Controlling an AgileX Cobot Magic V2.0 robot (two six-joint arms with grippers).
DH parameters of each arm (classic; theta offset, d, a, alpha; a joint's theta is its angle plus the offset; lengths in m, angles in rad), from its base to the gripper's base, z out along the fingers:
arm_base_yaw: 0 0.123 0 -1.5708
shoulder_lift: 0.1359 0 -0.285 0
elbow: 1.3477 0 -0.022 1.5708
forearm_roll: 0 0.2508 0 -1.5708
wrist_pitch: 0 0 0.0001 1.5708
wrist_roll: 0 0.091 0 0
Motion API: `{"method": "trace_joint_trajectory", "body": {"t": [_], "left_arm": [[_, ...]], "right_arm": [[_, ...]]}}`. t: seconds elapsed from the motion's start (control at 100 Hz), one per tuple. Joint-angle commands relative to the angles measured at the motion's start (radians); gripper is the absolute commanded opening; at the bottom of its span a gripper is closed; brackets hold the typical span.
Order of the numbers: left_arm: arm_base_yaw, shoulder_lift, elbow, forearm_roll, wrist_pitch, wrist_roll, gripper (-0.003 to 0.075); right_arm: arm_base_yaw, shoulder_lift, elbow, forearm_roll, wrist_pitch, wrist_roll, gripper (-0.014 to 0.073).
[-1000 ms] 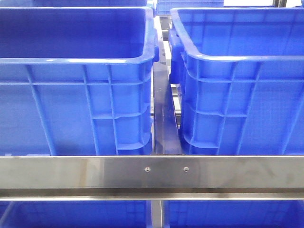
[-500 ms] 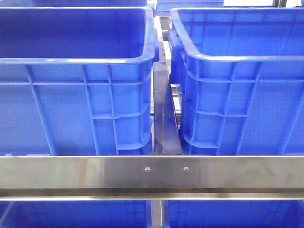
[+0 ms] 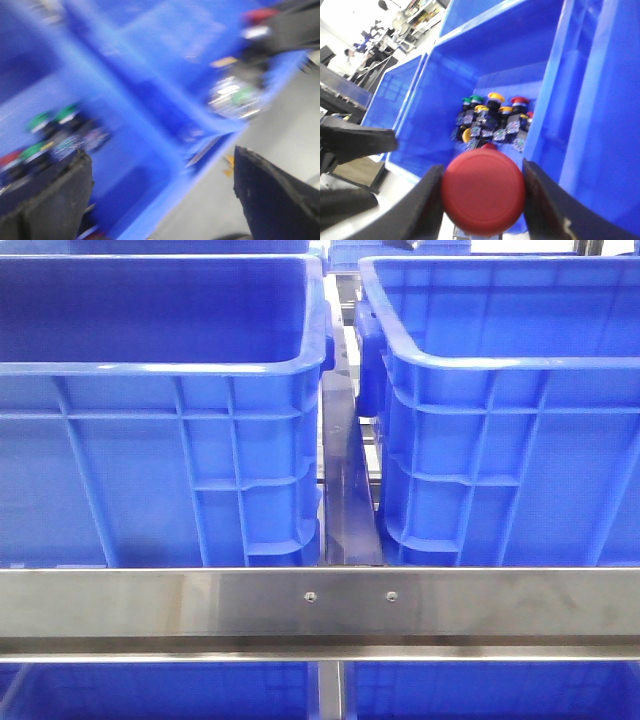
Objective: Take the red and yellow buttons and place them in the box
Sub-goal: 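Carry the red button with the right gripper into the empty bin and release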
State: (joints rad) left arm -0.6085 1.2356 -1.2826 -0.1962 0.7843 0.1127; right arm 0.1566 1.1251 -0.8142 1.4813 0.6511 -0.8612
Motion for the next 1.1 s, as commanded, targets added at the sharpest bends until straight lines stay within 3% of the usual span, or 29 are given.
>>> {"method": "trace_joint_trajectory", "body": {"t": [0.0, 0.31, 0.52, 0.61, 0.78, 0.92, 1.09], "left_arm": [[0.078, -0.093, 0.036, -0.01, -0.102, -0.028, 0.0548], [0.363, -0.375, 0.309, -0.01, -0.223, -0.048, 0.0548], [0.435, -0.544, 0.451, 0.018, -0.227, -0.048, 0.0533], [0.434, -0.603, 0.495, 0.045, -0.236, -0.048, 0.045], [0.434, -0.669, 0.536, 0.063, -0.25, -0.048, 0.0178], [0.434, -0.677, 0.537, 0.063, -0.25, -0.048, 0.0], [0.434, -0.677, 0.537, 0.063, -0.252, -0.048, -0.0019]], "right_arm": [[-0.005, -0.016, -0.038, 0.063, -0.01, -0.023, 0.0141], [-0.005, -0.016, -0.038, 0.063, -0.064, -0.041, 0.0141], [-0.005, -0.016, -0.038, 0.063, -0.129, -0.088, 0.0141], [-0.005, -0.016, -0.038, 0.063, -0.179, -0.111, 0.0141], [-0.005, -0.016, -0.042, 0.063, -0.349, -0.217, 0.0141], [-0.005, -0.012, -0.058, 0.063, -0.541, -0.322, 0.0141], [-0.005, 0.042, -0.097, 0.062, -0.692, -0.42, 0.0141]]}}
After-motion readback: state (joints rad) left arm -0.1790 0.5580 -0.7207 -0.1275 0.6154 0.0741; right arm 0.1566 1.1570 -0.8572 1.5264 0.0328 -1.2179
